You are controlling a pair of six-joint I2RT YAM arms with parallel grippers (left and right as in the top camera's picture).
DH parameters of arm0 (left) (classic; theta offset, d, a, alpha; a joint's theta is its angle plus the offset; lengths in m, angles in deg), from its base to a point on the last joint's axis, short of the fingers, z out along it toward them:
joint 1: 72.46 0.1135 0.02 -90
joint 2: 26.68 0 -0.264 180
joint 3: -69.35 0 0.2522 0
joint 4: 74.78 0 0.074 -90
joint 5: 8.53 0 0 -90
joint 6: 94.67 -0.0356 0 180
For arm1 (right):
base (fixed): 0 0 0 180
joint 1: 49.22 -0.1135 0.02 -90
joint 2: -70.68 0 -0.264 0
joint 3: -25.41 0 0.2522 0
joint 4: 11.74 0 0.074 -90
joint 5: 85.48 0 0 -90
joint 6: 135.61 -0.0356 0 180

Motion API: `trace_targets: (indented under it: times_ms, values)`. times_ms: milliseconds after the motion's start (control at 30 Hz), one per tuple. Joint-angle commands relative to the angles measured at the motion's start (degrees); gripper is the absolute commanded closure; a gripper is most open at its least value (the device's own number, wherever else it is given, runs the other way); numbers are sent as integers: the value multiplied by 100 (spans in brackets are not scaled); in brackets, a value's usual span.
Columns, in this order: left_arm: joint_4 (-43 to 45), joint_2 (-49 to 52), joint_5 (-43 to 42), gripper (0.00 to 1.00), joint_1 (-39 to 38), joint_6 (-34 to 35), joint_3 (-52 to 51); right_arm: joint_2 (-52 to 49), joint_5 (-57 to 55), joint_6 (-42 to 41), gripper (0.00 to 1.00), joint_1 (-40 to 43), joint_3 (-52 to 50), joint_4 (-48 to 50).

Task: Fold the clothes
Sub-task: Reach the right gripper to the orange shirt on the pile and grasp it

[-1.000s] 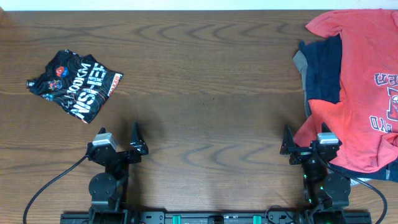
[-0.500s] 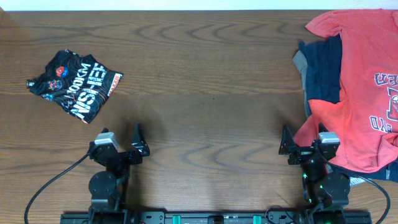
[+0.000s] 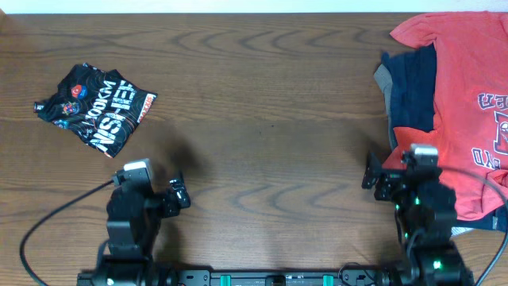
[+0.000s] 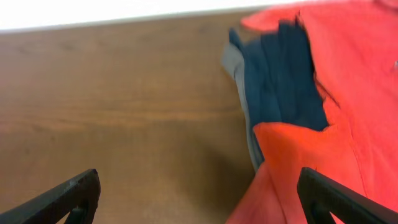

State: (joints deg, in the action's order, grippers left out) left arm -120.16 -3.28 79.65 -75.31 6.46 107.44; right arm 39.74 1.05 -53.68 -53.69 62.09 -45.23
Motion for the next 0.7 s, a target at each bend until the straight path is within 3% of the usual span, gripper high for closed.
trace_targets:
  times_ms: [0, 267, 400, 500, 667]
  values:
    - [-479, 710, -81, 2, -22, 28, 634, -767, -116, 68, 1, 66, 647, -396]
    - [-1506, 2225, -105, 2, -22, 28, 1670, -2887, -59, 44, 1, 306, 2004, -1631]
    - [-1462, 2601, -212, 2, -22, 33, 1683, -3423, 2, 42, 1, 304, 2079, -1705]
    - [-1462, 2800, -212, 2, -22, 33, 1683, -3825, -4, 37, 8, 302, 2076, -1902]
    - [-1434, 2979, -212, 2, -22, 33, 1683, -4518, -450, -232, 5, 302, 1993, -2002]
